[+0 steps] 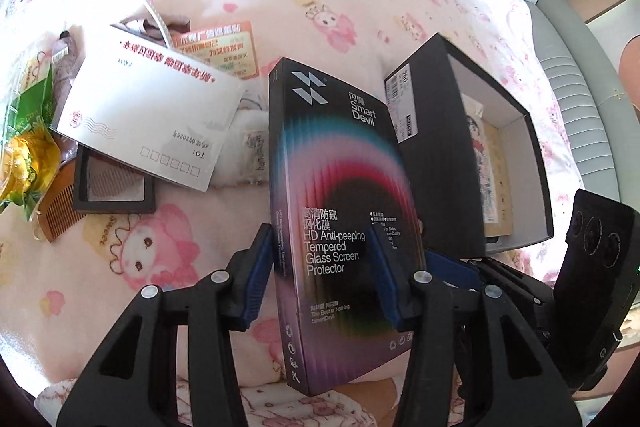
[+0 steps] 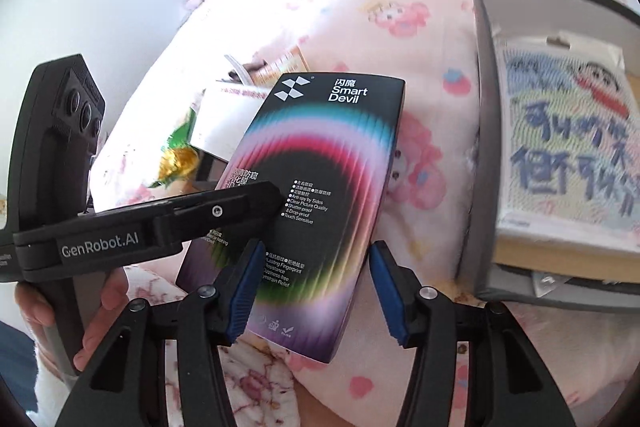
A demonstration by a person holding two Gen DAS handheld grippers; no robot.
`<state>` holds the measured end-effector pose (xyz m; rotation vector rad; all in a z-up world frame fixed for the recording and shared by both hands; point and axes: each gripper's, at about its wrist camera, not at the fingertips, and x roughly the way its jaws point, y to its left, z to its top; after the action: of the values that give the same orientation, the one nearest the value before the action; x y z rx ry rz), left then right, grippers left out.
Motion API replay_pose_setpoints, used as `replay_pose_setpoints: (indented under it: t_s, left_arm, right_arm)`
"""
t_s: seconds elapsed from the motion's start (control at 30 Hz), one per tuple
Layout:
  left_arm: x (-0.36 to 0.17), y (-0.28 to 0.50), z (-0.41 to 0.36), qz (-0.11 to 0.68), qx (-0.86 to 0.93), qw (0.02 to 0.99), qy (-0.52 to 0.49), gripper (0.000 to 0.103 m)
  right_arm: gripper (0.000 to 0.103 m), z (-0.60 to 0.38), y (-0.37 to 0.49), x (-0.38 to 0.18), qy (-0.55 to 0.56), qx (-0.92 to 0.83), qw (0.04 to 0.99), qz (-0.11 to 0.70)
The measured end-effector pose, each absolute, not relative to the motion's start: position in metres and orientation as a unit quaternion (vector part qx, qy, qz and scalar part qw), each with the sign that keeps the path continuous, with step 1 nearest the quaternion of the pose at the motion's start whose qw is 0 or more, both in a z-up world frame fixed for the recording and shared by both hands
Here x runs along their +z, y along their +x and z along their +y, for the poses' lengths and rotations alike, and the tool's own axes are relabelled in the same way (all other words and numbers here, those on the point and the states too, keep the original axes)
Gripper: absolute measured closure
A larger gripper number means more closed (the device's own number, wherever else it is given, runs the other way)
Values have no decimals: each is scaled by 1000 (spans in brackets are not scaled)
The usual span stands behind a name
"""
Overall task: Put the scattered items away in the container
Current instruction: 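Carry the Smart Devil box over the open box and lower it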
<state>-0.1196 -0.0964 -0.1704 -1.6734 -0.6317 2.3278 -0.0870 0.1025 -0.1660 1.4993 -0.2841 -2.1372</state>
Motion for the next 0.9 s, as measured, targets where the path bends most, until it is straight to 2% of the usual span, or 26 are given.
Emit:
replay_pose_setpoints:
  t_s: [0.23, 0.43, 0.63, 0.9]
  left_arm:
    - [-103, -121, -67, -194, 823, 120, -520, 55]
    - [-63, -152, -5, -163, 833, 167, -502, 55]
    - [-76, -190, 73, -154, 812, 210, -522, 56]
    - [-132, -218, 130, -159, 776, 218, -571, 55]
  right_arm:
    - [53, 135, -89, -111, 506, -809, 276, -116]
    - [53, 192, -97, -68, 459, -846, 246, -118]
    - [53, 268, -109, -72, 467, -851, 192, -142]
    - [53, 334, -124, -123, 520, -810, 143, -231]
